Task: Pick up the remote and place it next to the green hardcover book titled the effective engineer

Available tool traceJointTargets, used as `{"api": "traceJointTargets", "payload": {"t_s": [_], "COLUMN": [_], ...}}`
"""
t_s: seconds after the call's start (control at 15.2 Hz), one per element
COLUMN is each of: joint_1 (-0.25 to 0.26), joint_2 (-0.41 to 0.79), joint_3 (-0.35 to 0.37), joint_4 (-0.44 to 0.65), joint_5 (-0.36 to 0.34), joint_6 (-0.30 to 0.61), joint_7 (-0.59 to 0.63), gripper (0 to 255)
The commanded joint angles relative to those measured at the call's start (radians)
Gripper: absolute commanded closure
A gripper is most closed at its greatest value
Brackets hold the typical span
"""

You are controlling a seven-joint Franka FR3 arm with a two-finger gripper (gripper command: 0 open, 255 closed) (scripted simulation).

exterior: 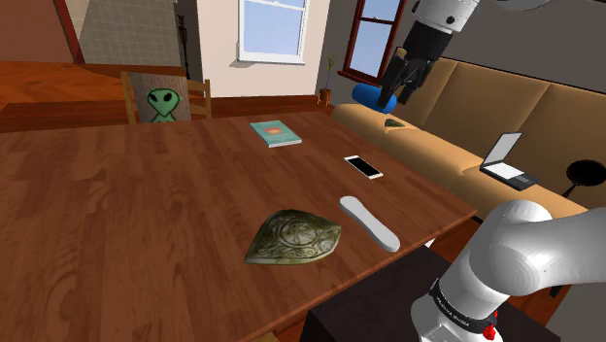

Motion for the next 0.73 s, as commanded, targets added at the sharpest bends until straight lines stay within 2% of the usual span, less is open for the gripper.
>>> {"api": "traceJointTargets", "payload": {"t_s": [0.0, 0.66], "joint_1": [0.000, -0.007], "joint_2": [0.000, -0.075], "joint_3": [0.000, 0.034], "joint_4": [0.000, -0.351], "joint_5": [0.000, 0.011], "joint_6": [0.000, 0.192], "joint_7": [0.000, 0.048], "gripper": [0, 0]}}
